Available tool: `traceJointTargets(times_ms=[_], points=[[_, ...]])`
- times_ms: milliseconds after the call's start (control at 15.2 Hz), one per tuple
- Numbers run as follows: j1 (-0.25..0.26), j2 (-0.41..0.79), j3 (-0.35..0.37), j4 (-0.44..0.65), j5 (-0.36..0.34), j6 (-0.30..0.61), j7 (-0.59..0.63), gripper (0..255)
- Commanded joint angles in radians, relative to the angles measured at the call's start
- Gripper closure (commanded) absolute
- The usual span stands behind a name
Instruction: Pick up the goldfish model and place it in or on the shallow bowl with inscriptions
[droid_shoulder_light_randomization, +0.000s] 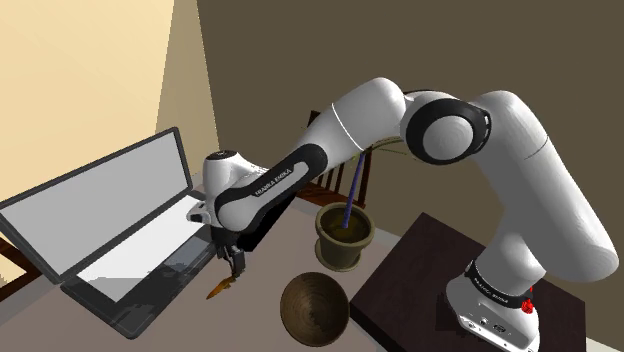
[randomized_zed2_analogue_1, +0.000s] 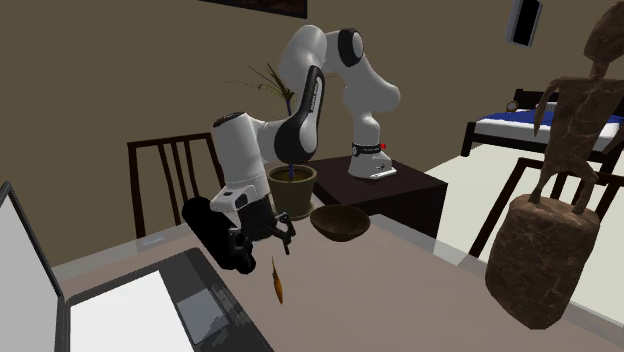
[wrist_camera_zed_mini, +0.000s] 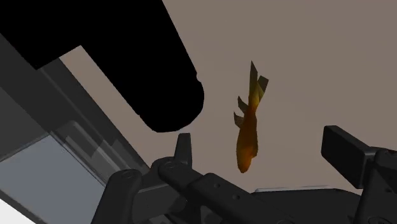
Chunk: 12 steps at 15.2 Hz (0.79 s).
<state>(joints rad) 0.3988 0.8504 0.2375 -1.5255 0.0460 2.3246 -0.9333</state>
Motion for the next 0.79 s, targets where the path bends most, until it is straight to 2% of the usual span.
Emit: traceJointTargets(times_ms=[0, 726], points=[[0.024, 0.064, 0.01, 0.066, -0.015, -0.009, -0.026, 0], [0.043, 0.14, 0.003, 0.094, -0.021, 0.041, -0.022, 0]])
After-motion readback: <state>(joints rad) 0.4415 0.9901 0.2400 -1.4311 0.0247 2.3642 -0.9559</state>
